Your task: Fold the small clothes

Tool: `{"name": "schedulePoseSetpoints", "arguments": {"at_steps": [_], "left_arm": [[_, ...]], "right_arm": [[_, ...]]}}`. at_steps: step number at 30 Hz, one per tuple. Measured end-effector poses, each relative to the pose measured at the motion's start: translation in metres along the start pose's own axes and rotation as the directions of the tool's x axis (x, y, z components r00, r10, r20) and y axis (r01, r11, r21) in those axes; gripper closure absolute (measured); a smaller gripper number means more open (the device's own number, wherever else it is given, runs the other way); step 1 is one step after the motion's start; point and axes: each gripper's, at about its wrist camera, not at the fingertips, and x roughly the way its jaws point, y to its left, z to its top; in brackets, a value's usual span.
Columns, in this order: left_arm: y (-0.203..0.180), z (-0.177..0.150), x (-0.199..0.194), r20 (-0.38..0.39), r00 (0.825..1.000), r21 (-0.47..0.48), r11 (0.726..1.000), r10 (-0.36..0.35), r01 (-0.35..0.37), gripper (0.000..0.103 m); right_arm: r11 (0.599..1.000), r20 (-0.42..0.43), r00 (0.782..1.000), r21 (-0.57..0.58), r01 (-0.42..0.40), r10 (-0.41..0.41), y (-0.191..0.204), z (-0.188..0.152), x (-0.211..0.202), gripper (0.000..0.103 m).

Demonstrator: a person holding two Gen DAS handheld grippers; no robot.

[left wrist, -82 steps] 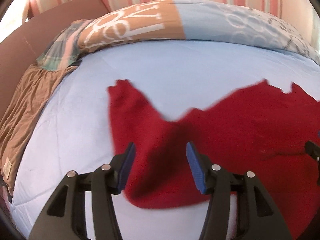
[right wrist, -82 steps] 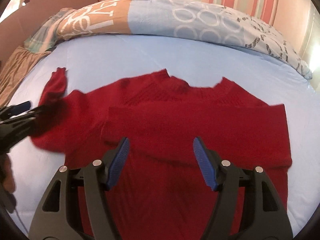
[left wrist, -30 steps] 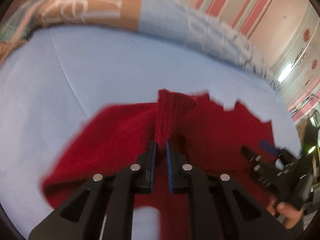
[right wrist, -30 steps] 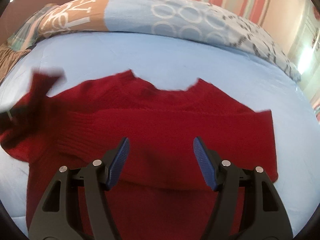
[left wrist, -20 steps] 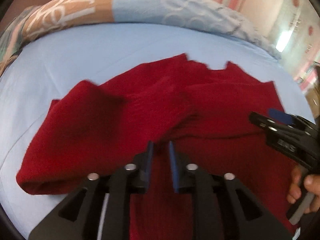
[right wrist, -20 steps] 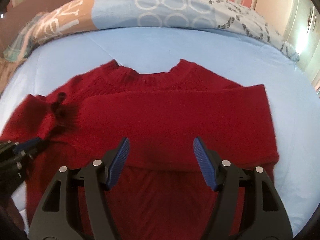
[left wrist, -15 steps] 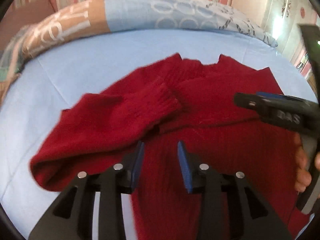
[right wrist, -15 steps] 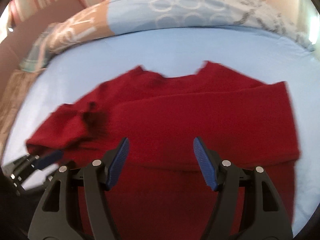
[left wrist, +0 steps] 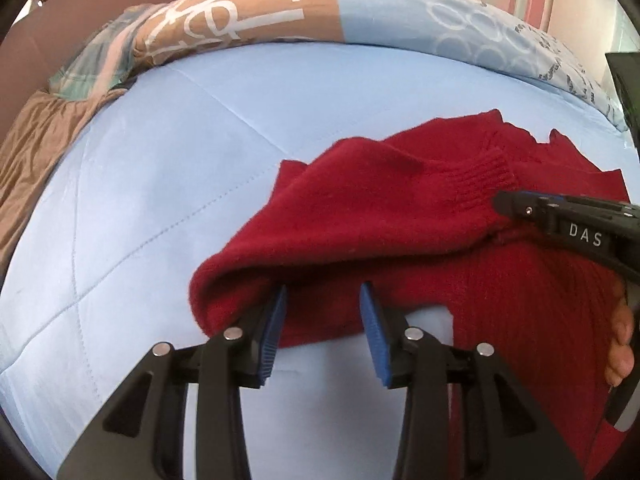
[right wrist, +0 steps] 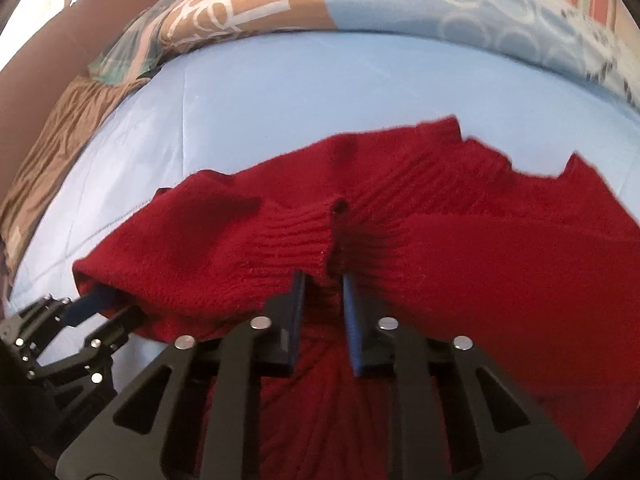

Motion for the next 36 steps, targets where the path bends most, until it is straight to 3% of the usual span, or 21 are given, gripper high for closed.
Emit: {"name": "schedulePoseSetpoints", "arguments": {"at_steps": [5,9,11,13,15,17,20,23,25,30,32,33,36], "left_arm": [[0.000,0.005,-0.015,0.035,0.998,-0.060,0.997,-0.053,0.055,0.063],[-0.017,0.013,-0.041,0.136,0.984,-0.053,0.990,-0.119,0.127,0.064],[-0.022,0.016,-0.050,0.176,0.965,-0.055,0.977,-0.192,0.205,0.064],[-0.022,0.018,-0.058,0.203,0.953,-0.086,0.966,-0.224,0.245,0.057],[-0.019,0.021,-0.058,0.199,0.943,-0.106,0.951,-0.265,0.290,0.057],[-0.019,0.022,-0.058,0.184,0.942,-0.108,0.947,-0.281,0.304,0.055],[-0.033,0.021,-0.047,0.144,0.975,-0.032,0.984,-0.167,0.173,0.054],[-0.043,0.014,-0.031,0.092,0.986,0.002,0.990,-0.141,0.142,0.054],[-0.048,0.009,-0.028,0.090,0.988,0.032,0.992,-0.122,0.120,0.054],[-0.051,-0.005,-0.029,0.079,0.993,0.083,0.993,-0.090,0.084,0.054],[-0.047,-0.012,-0.030,0.067,0.995,0.081,0.994,-0.076,0.071,0.054],[-0.044,-0.015,-0.029,0.059,0.996,0.076,0.995,-0.067,0.062,0.054],[-0.036,-0.017,-0.033,0.059,0.997,0.057,0.997,-0.055,0.051,0.054]], "right_arm": [[0.997,0.150,0.985,-0.004,0.082,-0.081,-0.018,0.004,-0.042,0.097],[0.967,0.270,0.929,0.068,0.244,-0.253,-0.071,0.001,-0.095,0.099],[0.949,0.251,0.915,0.094,0.302,-0.317,-0.102,-0.005,-0.104,0.102],[0.920,0.191,0.901,0.136,0.368,-0.389,-0.141,-0.017,-0.103,0.102],[0.912,0.140,0.907,0.171,0.372,-0.396,-0.163,-0.027,-0.100,0.102],[0.926,0.039,0.945,0.216,0.309,-0.324,-0.185,-0.041,-0.091,0.102],[0.947,0.043,0.980,0.268,0.177,-0.196,-0.183,-0.051,-0.090,0.098],[0.965,0.036,0.996,0.252,0.074,-0.086,-0.157,-0.050,-0.078,0.090],[0.971,0.021,0.999,0.240,0.021,-0.027,-0.141,-0.047,-0.069,0.075],[0.980,-0.017,0.999,0.195,0.048,-0.046,-0.108,-0.043,-0.053,0.056],[0.975,-0.032,0.998,0.213,0.064,-0.058,-0.106,-0.044,-0.048,0.059],[0.976,-0.021,0.996,0.202,0.086,-0.083,-0.104,-0.044,-0.051,0.074],[0.977,-0.014,0.993,0.175,0.117,-0.117,-0.098,-0.042,-0.052,0.088]]}}
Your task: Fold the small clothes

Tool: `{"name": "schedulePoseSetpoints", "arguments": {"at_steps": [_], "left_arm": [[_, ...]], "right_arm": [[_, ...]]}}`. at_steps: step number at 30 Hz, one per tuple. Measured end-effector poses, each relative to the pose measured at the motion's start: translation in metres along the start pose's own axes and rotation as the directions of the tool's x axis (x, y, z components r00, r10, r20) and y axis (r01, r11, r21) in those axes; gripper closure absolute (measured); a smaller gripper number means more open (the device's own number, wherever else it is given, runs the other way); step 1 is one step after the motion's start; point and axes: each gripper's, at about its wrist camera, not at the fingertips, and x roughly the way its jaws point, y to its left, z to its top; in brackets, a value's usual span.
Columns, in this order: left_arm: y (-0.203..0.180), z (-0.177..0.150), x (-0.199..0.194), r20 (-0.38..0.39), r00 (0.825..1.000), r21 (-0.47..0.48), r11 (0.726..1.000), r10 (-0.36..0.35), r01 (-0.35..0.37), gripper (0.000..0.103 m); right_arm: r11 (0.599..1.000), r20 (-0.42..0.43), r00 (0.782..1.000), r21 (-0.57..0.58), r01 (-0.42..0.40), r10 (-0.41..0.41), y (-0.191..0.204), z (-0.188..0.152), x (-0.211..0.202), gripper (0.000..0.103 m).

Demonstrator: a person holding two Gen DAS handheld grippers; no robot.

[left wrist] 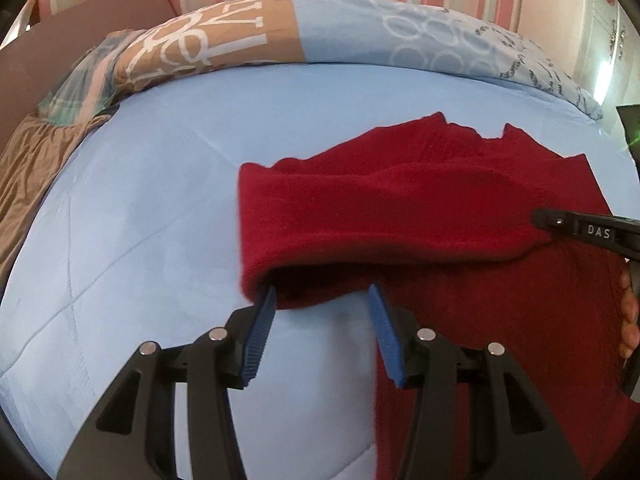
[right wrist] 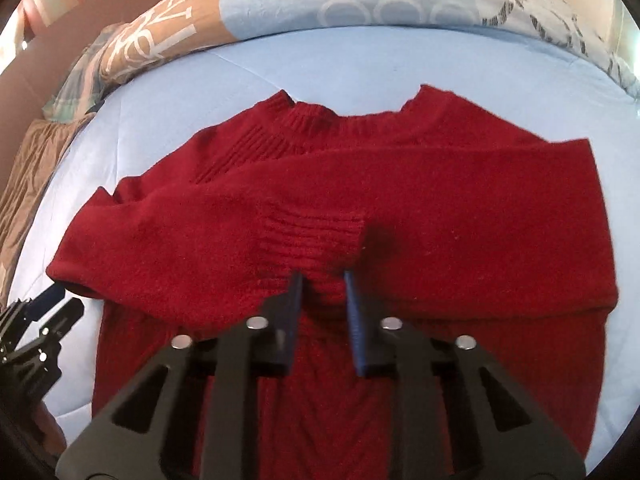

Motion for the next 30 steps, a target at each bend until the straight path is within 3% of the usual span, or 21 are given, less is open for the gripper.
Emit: {"name": "schedulePoseSetpoints", "arguments": {"at_steps": [2,4,6,9,11,15,16,17,19,22,27,29,30], "left_arm": [[0.005,0.002,-0.008,0.019,1.000,-0.021,1.000,-0.006,0.007,0.054],[0.010,0.005,-0.017,0.042,0.999,-0.045,0.999,-0.022,0.023,0.054],[0.015,0.010,-0.024,0.066,0.997,-0.074,0.996,-0.044,0.049,0.054],[0.018,0.024,-0.023,0.090,0.993,-0.111,0.990,-0.078,0.088,0.054],[0.011,0.036,-0.012,0.084,0.991,-0.097,0.989,-0.100,0.108,0.054],[-0.018,0.052,0.029,-0.007,0.995,-0.043,0.994,-0.099,0.099,0.057],[-0.024,0.054,0.044,-0.043,0.993,-0.045,0.993,-0.109,0.107,0.076],[-0.026,0.055,0.051,-0.065,0.990,-0.050,0.992,-0.122,0.119,0.084],[-0.030,0.055,0.062,-0.092,0.988,-0.050,0.991,-0.126,0.122,0.087],[-0.028,0.058,0.058,-0.078,0.988,-0.037,0.991,-0.135,0.132,0.091],[-0.035,0.066,0.038,-0.005,0.993,0.026,0.993,-0.118,0.118,0.092],[-0.046,0.072,0.027,0.036,0.991,0.060,0.990,-0.132,0.130,0.092],[-0.054,0.074,0.029,0.018,0.990,0.086,0.986,-0.142,0.140,0.091]], "right_arm": [[0.998,0.057,0.998,-0.060,0.036,-0.033,0.006,0.000,-0.014,0.091],[0.982,0.152,0.982,-0.136,0.129,-0.108,0.011,0.000,-0.037,0.091],[0.964,0.236,0.955,-0.152,0.216,-0.177,0.006,0.003,-0.053,0.091],[0.934,0.350,0.889,-0.085,0.346,-0.297,-0.032,0.008,-0.076,0.091],[0.922,0.316,0.884,-0.064,0.381,-0.344,-0.054,0.009,-0.066,0.091],[0.923,0.217,0.906,-0.042,0.381,-0.364,-0.087,0.002,-0.037,0.091],[0.923,0.216,0.906,-0.047,0.383,-0.365,-0.087,0.000,-0.035,0.091],[0.923,0.216,0.906,-0.049,0.382,-0.363,-0.087,-0.002,-0.035,0.091],[0.928,0.215,0.910,-0.042,0.370,-0.354,-0.088,-0.006,-0.033,0.091],[0.930,0.250,0.904,-0.035,0.366,-0.347,-0.086,-0.005,-0.037,0.091],[0.919,0.380,0.851,-0.006,0.394,-0.362,-0.092,0.005,-0.073,0.091],[0.916,0.375,0.848,0.010,0.400,-0.375,-0.103,0.009,-0.076,0.091],[0.916,0.350,0.855,0.024,0.401,-0.383,-0.111,0.010,-0.072,0.091]]}}
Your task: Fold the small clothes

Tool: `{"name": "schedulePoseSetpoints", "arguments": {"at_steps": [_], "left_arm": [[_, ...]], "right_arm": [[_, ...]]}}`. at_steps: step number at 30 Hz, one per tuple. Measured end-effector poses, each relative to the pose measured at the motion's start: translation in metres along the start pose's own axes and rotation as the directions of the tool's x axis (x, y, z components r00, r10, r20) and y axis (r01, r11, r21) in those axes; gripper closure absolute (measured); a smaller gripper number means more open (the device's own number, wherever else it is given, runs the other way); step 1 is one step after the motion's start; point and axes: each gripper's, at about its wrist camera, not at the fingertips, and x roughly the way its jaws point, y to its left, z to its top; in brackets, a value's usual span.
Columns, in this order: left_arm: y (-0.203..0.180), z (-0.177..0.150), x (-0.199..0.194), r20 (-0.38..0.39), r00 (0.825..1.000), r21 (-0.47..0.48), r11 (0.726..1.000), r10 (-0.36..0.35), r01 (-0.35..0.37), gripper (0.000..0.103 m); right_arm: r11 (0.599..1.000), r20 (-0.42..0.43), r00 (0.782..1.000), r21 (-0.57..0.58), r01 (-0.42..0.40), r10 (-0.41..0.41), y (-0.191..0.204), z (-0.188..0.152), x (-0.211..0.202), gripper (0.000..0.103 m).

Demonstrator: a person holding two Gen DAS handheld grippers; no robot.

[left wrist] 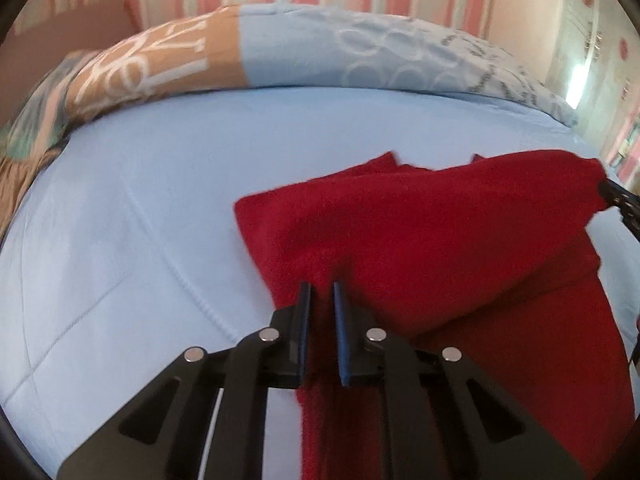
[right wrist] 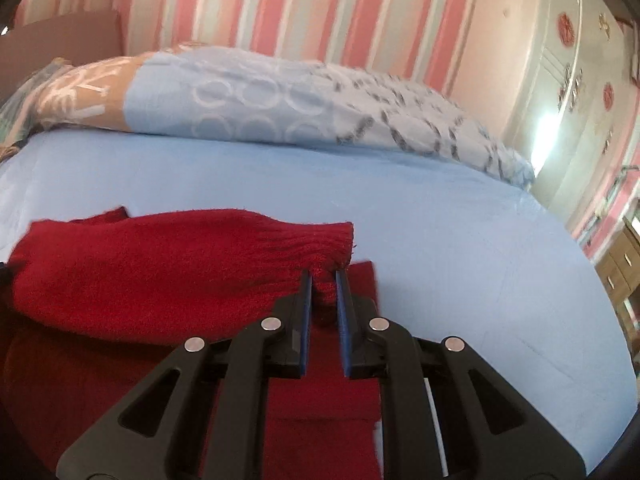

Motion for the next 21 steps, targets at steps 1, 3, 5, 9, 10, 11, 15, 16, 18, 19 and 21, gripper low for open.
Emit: {"name": "schedulePoseSetpoints", "arguments": {"at_steps": [1,3,5,9,10,11,15,16,18,19,21], "left_arm": [[-0.006,0.000,0.006,-0.018,1.000,0.023,1.000,0.003,-0.002,0.090],[-0.016,-0.002,0.018,-0.055,0.998,0.067,0.998,0.022,-0.018,0.088],[-0.024,-0.006,0.024,-0.063,0.997,0.110,0.993,0.051,-0.043,0.085],[-0.022,-0.008,0.032,-0.090,0.994,0.117,0.992,0.056,-0.045,0.080],[-0.020,-0.007,0.028,-0.083,0.995,0.109,0.993,0.050,-0.040,0.080],[-0.020,-0.005,0.024,-0.076,0.996,0.109,0.993,0.044,-0.036,0.081],[-0.015,0.007,-0.020,-0.006,0.999,0.092,0.995,0.048,-0.047,0.079],[-0.012,0.012,-0.026,0.005,0.999,0.062,0.997,0.035,-0.035,0.072],[-0.009,0.021,-0.026,0.006,1.000,0.015,1.000,0.018,-0.018,0.065],[-0.011,0.027,-0.016,0.004,0.999,0.009,0.999,0.036,-0.036,0.065],[-0.018,0.034,0.009,-0.031,0.995,0.023,0.995,0.096,-0.095,0.065]], "right_arm": [[1.000,-0.074,0.997,0.030,-0.005,0.008,-0.009,-0.006,0.015,0.091],[0.996,-0.191,0.981,0.082,-0.021,0.037,-0.022,-0.020,0.036,0.091],[0.995,-0.273,0.961,0.094,-0.027,0.052,-0.025,-0.033,0.048,0.091],[0.992,-0.287,0.955,0.123,-0.038,0.072,-0.027,-0.040,0.055,0.083],[0.991,-0.279,0.957,0.126,-0.048,0.082,-0.027,-0.038,0.052,0.073],[0.989,-0.274,0.957,0.138,-0.057,0.093,-0.028,-0.037,0.049,0.070],[0.993,-0.167,0.984,0.108,-0.038,0.055,-0.026,-0.023,0.013,0.061],[0.995,-0.140,0.989,0.096,-0.041,0.054,-0.024,-0.019,0.006,0.057],[0.995,-0.109,0.991,0.061,-0.075,0.081,-0.011,-0.012,0.003,0.047],[0.995,-0.111,0.989,0.027,-0.094,0.097,0.000,-0.009,0.007,0.047],[0.994,-0.132,0.986,-0.037,-0.106,0.100,0.022,-0.007,0.024,0.047]]}}
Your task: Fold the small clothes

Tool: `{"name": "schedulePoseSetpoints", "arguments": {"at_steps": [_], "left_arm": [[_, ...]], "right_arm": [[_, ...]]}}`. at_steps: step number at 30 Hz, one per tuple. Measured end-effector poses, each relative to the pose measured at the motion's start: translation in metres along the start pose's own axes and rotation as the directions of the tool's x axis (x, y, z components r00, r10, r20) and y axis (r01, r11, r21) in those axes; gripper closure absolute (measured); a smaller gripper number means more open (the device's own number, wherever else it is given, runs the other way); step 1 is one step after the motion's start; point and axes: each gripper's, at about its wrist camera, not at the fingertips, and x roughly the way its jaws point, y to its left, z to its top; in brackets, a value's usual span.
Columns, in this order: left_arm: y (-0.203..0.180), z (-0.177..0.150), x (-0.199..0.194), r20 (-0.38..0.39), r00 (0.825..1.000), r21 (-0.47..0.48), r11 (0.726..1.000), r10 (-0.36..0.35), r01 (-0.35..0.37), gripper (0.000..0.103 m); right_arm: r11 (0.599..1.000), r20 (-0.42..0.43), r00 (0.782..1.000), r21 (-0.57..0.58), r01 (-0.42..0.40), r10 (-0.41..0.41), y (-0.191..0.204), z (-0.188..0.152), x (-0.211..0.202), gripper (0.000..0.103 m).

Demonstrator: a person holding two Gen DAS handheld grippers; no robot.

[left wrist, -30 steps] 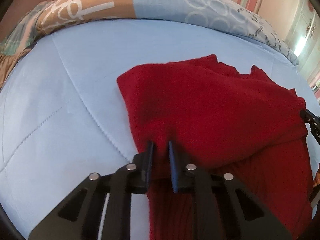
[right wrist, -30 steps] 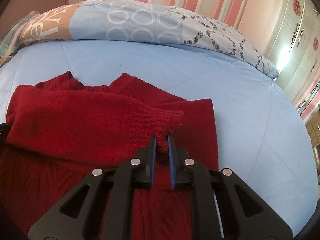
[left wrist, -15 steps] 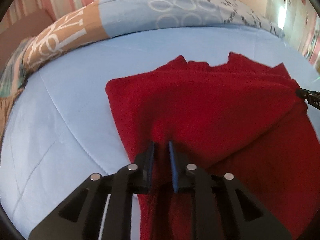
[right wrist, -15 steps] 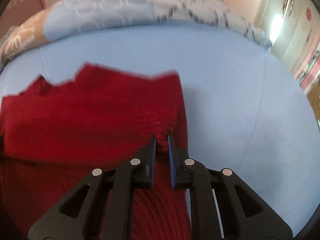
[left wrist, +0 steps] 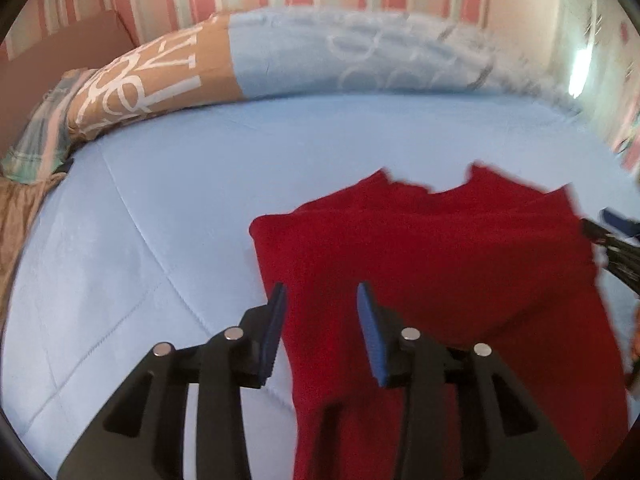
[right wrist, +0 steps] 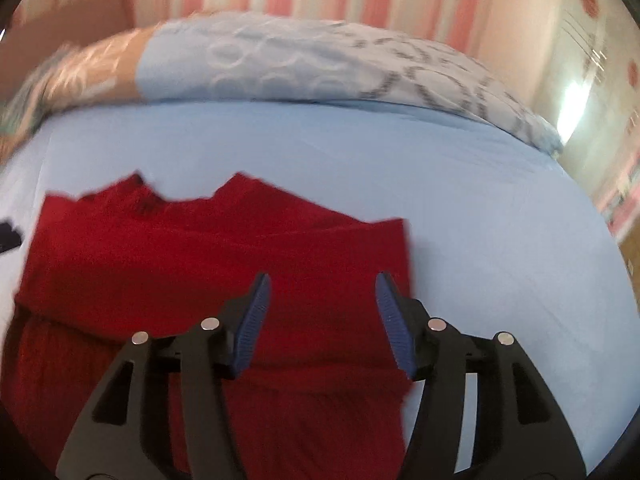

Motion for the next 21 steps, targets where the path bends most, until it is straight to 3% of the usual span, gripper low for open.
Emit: {"name": "schedulePoseSetpoints", "arguments": {"at_steps": [4,7,10,16,19,21], "left_arm": [[-0.016,0.008,0.054,-0.071,0.996,-0.020,0.998,0.053,-0.055,0.065],[-0.021,0.009,0.069,-0.055,0.992,0.024,0.994,0.110,-0.109,0.063],[-0.014,0.011,0.076,-0.058,0.994,0.019,0.996,0.093,-0.092,0.062],[-0.013,0.006,0.054,-0.042,0.995,0.036,0.995,0.093,-0.092,0.062],[-0.012,-0.010,0.036,-0.038,0.995,0.039,0.995,0.094,-0.093,0.059],[-0.012,-0.029,0.028,-0.047,0.992,0.050,0.992,0.116,-0.113,0.059]], "right_arm": [[0.999,-0.082,0.995,0.026,-0.046,0.048,0.008,0.001,0.036,0.049],[0.999,-0.126,0.992,0.049,-0.024,0.030,0.003,-0.006,0.050,0.049],[0.990,-0.142,0.987,0.128,-0.055,0.073,-0.011,-0.010,0.061,0.048],[0.986,-0.104,0.989,0.139,-0.091,0.106,-0.014,-0.005,0.041,0.049],[0.992,-0.061,0.997,0.117,-0.048,0.056,-0.017,-0.009,0.013,0.047],[0.996,-0.076,0.997,0.090,-0.025,0.032,-0.017,-0.013,0.007,0.047]]}}
